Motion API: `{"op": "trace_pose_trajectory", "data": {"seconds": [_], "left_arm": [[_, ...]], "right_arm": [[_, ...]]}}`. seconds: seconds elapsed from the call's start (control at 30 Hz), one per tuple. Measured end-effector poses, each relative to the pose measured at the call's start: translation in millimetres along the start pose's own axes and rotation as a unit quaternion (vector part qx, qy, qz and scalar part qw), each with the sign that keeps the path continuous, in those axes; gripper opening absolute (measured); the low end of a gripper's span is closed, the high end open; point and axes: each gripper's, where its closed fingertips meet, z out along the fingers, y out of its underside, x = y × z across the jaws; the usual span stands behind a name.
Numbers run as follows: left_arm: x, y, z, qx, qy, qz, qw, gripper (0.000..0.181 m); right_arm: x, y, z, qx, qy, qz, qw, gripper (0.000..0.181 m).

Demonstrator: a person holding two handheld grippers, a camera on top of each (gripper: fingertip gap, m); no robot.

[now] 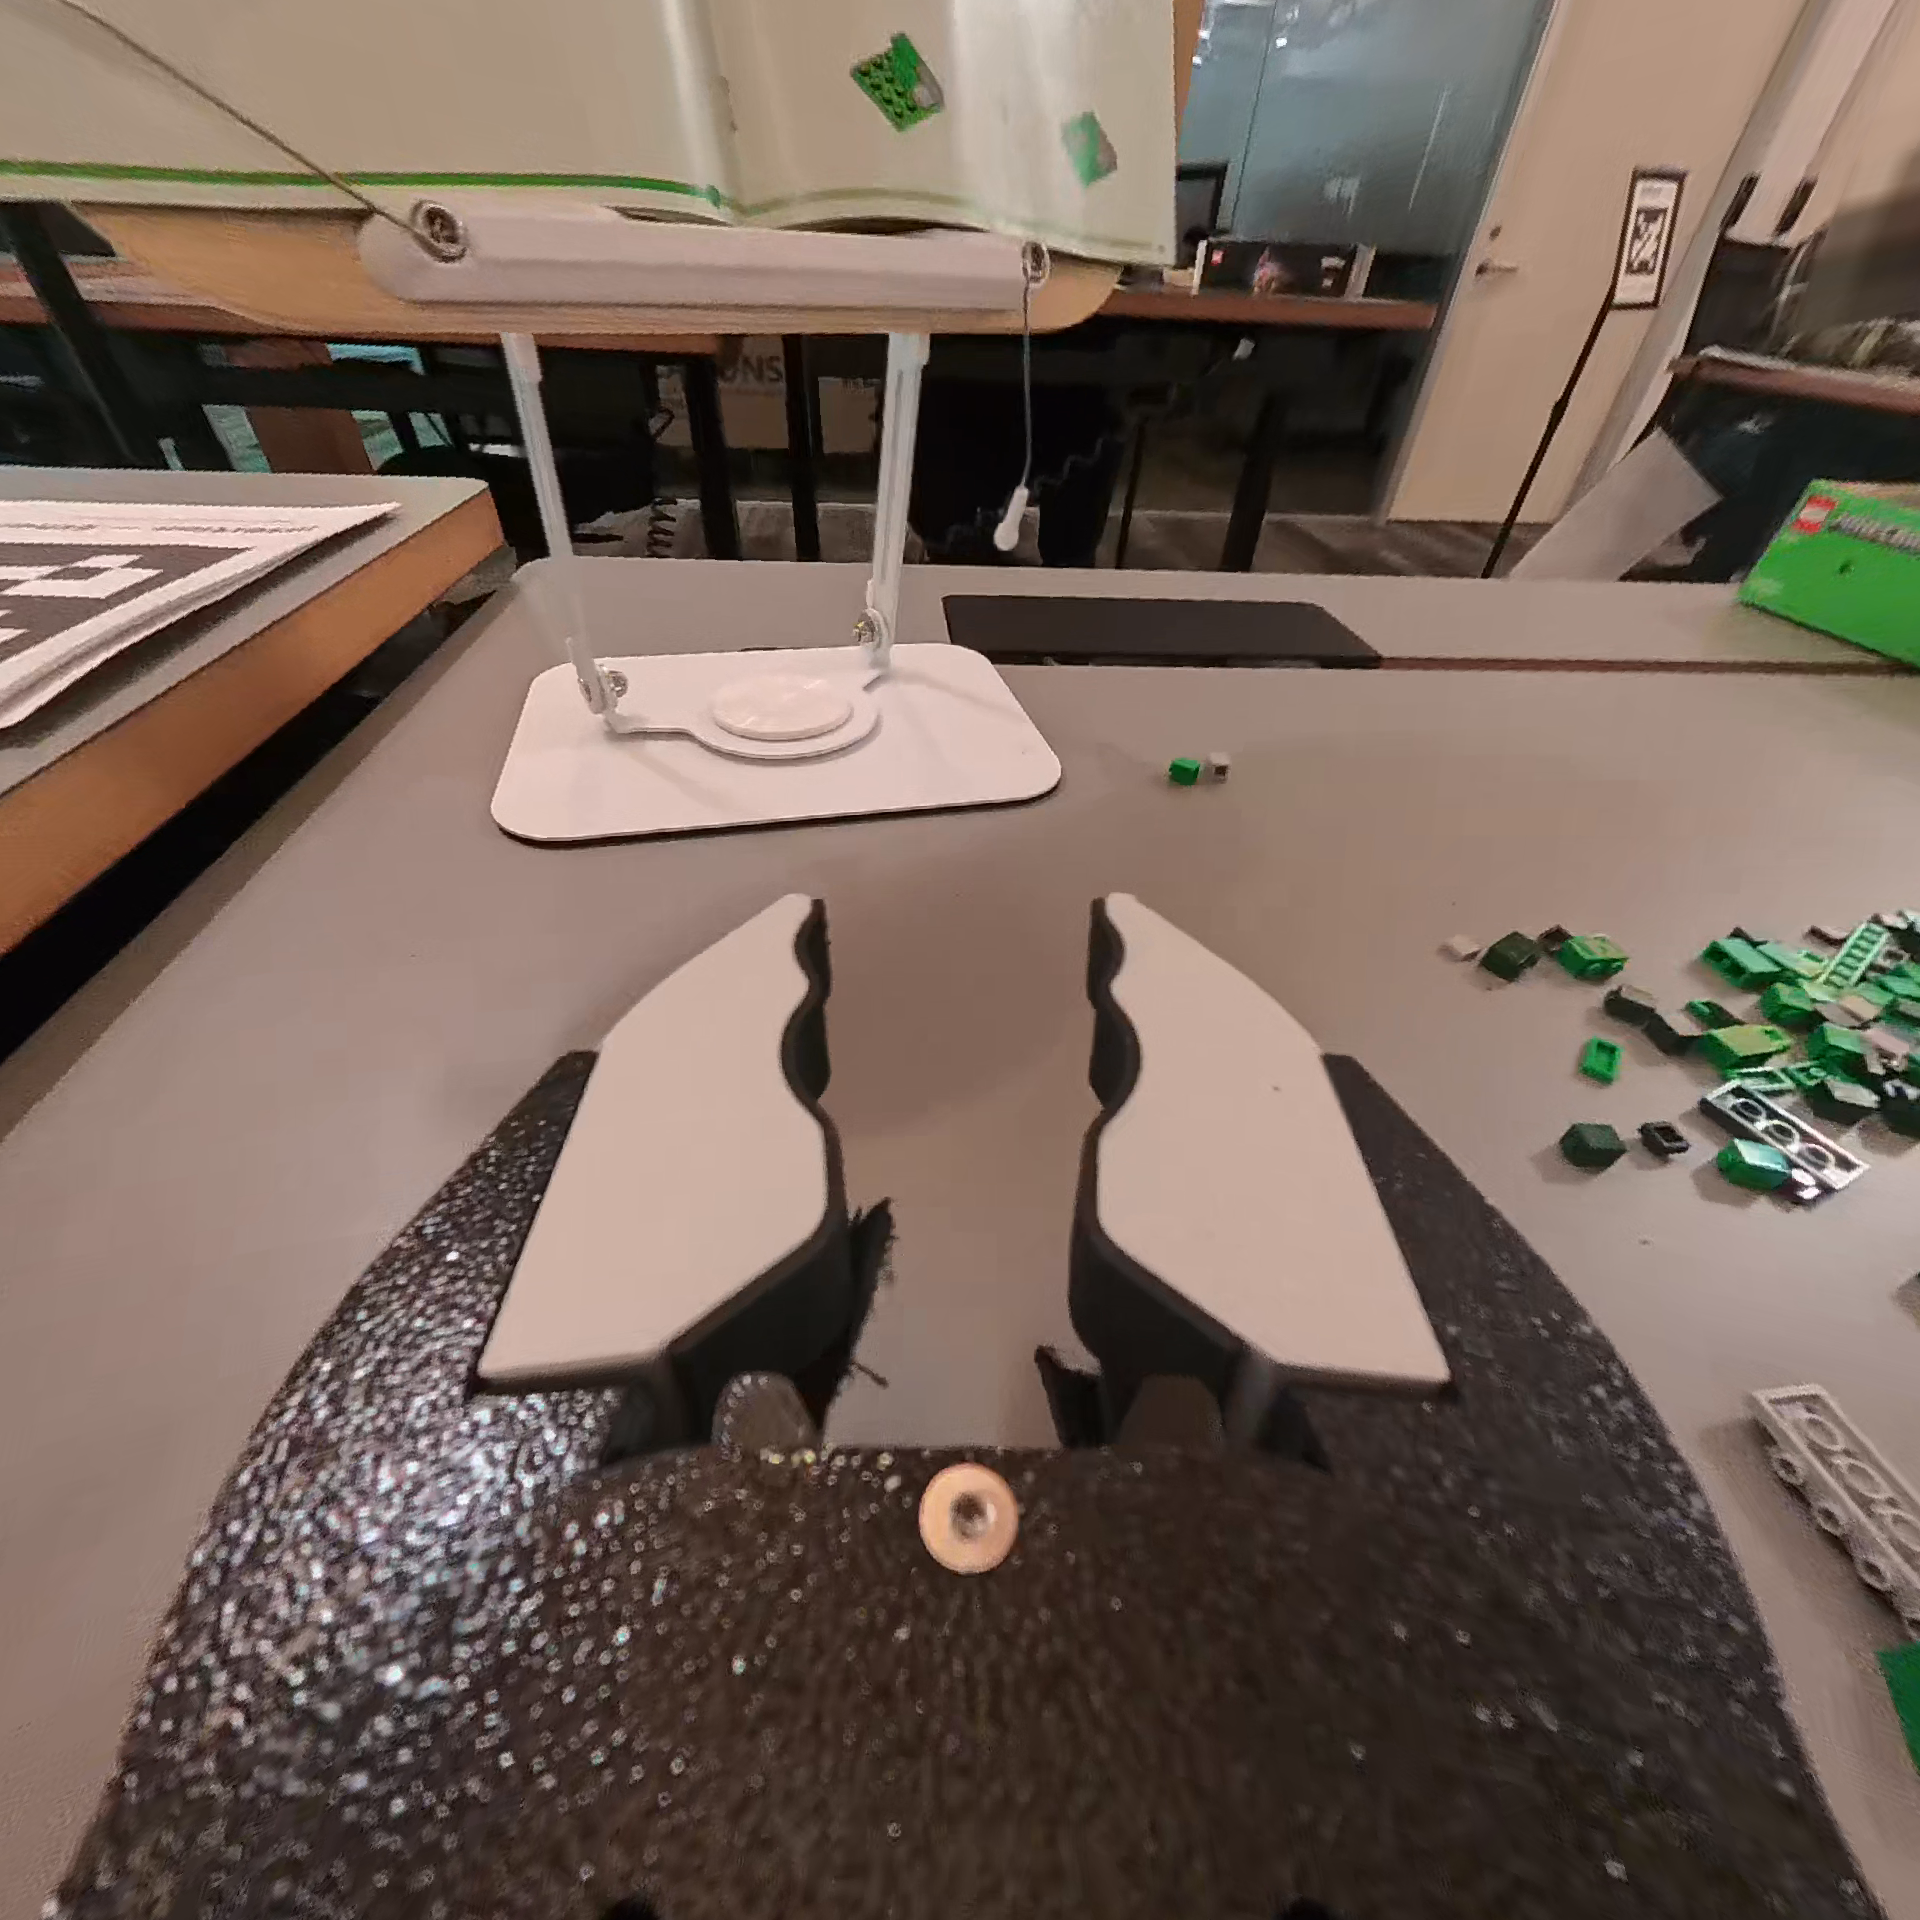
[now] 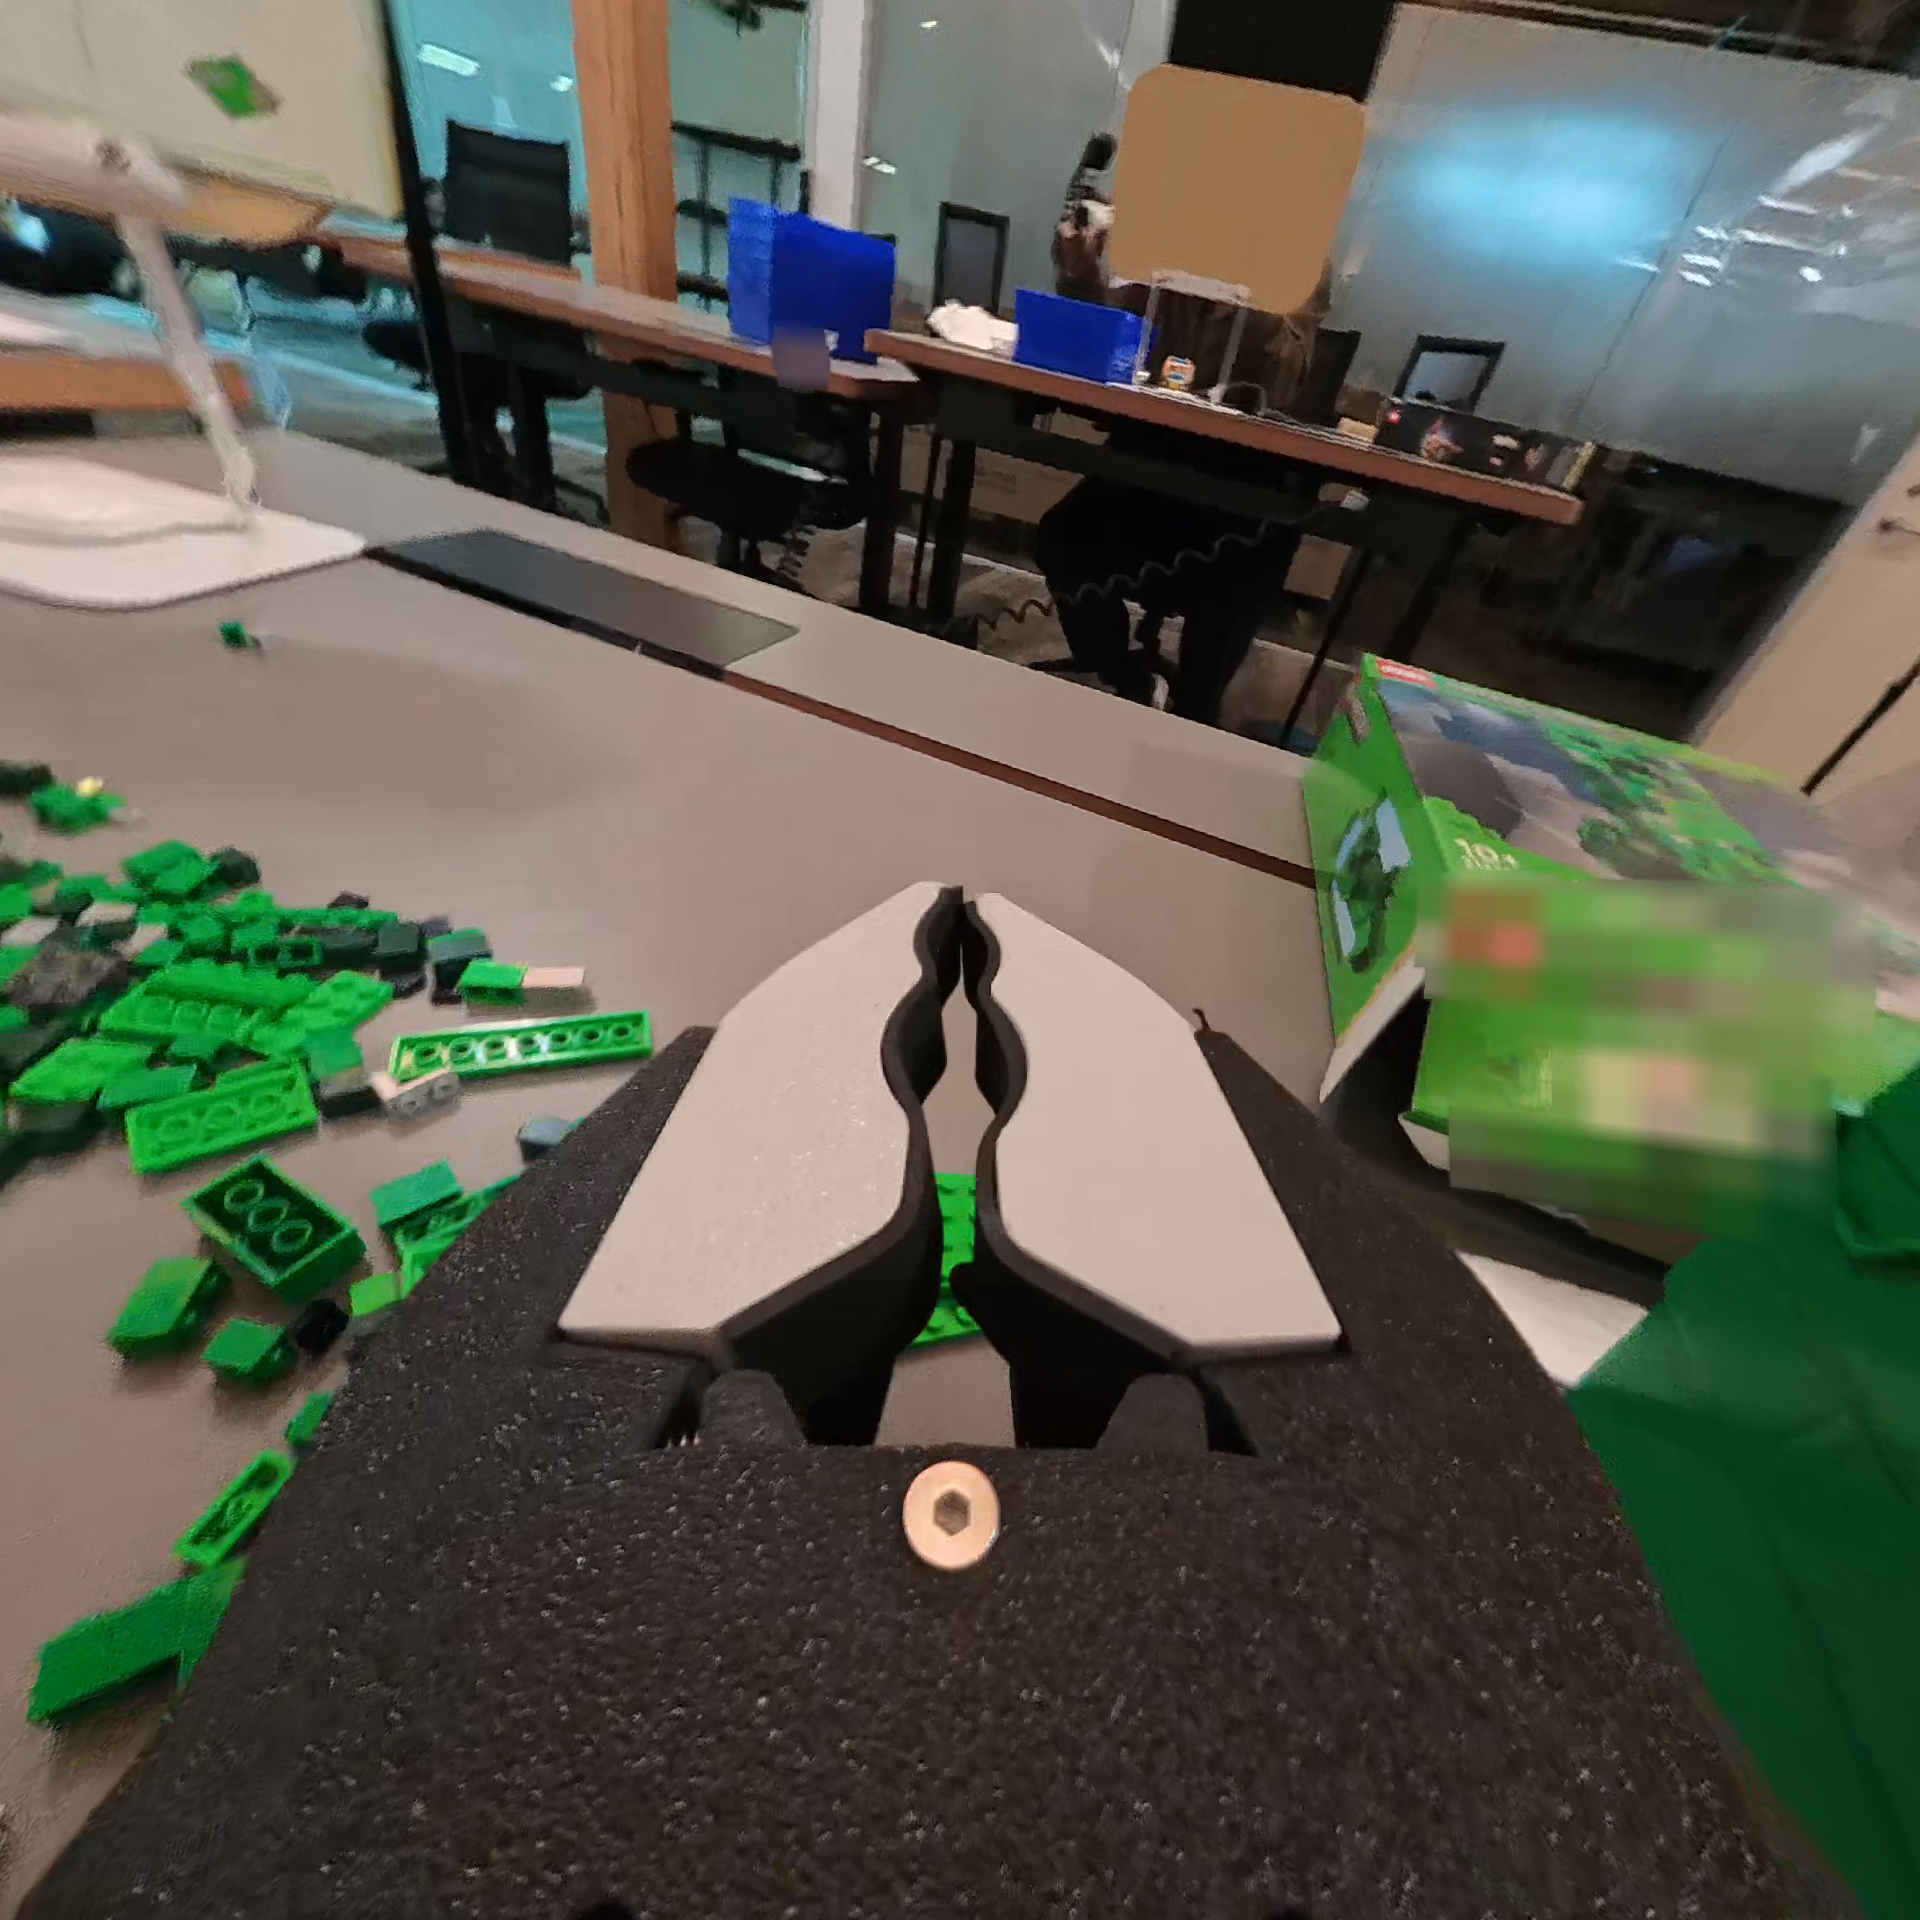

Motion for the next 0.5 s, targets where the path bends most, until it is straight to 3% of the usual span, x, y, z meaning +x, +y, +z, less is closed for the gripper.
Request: {"op": "trace_pose_trajectory", "data": {"seconds": [0.03, 0.1, 0.13, 0.33, 0.5], "left_arm": [[-0.5, -1.1, -1.1, 0.004, 0.003, -0.002, 1.0, 0.038], [6.0, -5.5, -4.2, 0.021, 0.028, 0.005, 0.999, 0.005], [10.4, -7.6, -5.5, 0.029, 0.041, 0.008, 0.999, 0.0], [17.8, -4.8, -4.0, 0.023, 0.053, 0.028, 0.998, 0.0], [23.2, -3.9, -4.1, 0.022, 0.055, 0.053, 0.997, 0.0]], "right_arm": [[-5.2, 0.4, 0.1, -0.009, -0.009, -0.02, 1.0, 0.0], [-16.5, 1.9, 0.6, -0.032, -0.032, -0.052, 0.998, 0.0], [-21.6, 0.2, -0.5, -0.034, -0.04, -0.065, 0.996, 0.0], [-40.0, -21.2, -32.6, -0.051, -0.068, -0.107, 0.991, 0.0], [-54.9, -45.1, -91.1, -0.045, -0.089, -0.125, 0.987, 0.0]]}}
